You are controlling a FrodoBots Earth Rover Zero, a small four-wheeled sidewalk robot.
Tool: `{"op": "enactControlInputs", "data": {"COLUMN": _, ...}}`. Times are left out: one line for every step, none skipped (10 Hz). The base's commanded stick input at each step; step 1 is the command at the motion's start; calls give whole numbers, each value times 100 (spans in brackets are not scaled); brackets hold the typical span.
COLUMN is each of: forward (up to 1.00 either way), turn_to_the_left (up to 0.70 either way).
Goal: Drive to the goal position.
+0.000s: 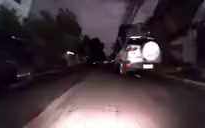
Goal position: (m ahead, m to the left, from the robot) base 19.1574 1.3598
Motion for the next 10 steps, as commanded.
{"op": "enactControlInputs", "data": {"forward": 100, "turn_to_the_left": 0}}
{"op": "enactControlInputs", "data": {"forward": 100, "turn_to_the_left": 0}}
{"op": "enactControlInputs", "data": {"forward": 100, "turn_to_the_left": 0}}
{"op": "enactControlInputs", "data": {"forward": 100, "turn_to_the_left": 0}}
{"op": "enactControlInputs", "data": {"forward": 100, "turn_to_the_left": 16}}
{"op": "enactControlInputs", "data": {"forward": 100, "turn_to_the_left": 27}}
{"op": "enactControlInputs", "data": {"forward": 100, "turn_to_the_left": 14}}
{"op": "enactControlInputs", "data": {"forward": 100, "turn_to_the_left": 0}}
{"op": "enactControlInputs", "data": {"forward": 100, "turn_to_the_left": 0}}
{"op": "enactControlInputs", "data": {"forward": 100, "turn_to_the_left": 0}}
